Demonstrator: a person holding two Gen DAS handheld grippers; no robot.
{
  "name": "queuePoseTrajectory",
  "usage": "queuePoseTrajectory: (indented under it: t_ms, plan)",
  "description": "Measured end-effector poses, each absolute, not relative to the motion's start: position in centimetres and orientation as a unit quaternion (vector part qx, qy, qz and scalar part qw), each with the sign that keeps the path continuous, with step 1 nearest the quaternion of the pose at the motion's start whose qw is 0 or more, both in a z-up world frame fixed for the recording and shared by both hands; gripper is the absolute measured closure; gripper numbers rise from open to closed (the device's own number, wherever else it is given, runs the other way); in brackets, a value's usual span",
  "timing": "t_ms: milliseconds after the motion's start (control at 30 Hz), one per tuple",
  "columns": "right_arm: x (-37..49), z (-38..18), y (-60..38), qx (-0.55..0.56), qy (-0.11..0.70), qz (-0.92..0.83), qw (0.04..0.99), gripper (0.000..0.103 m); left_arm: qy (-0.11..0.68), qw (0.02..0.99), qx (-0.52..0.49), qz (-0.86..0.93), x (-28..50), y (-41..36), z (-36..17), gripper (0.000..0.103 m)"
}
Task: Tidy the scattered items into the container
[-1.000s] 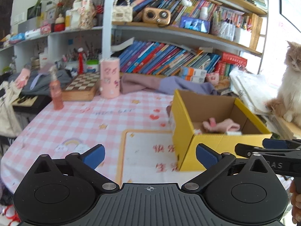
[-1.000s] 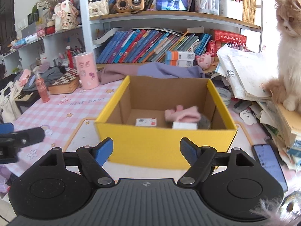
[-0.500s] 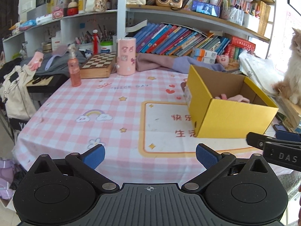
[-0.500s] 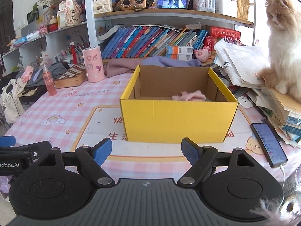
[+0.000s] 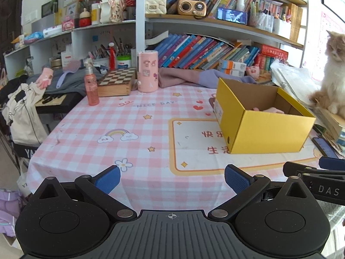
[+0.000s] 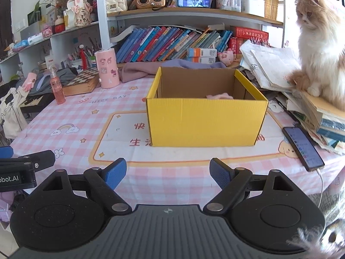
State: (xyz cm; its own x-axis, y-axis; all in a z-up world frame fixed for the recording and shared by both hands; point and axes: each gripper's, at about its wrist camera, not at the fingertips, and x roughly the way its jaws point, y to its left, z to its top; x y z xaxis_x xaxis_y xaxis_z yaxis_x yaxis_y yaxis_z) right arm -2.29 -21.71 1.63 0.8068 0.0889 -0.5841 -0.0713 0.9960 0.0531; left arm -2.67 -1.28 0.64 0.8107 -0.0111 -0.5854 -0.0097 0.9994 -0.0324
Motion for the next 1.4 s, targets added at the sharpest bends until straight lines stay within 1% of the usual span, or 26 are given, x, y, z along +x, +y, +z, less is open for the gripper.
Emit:
queuePoseTrajectory:
  t_ms: [1100,1400]
  plan:
    - [-3.6,0.9,-19.5,0.002,0.323,0.052,0.945,0.019,0.325,0.945,-0.044,0.001,-3.8,1.0,-0.4,0.000]
    - [-3.5,0.8,-19.6,0.001,0.323,0.049,0.945,0.019,0.333,0.942,-0.035,0.004,-3.4,0.8,-0.6,0.000]
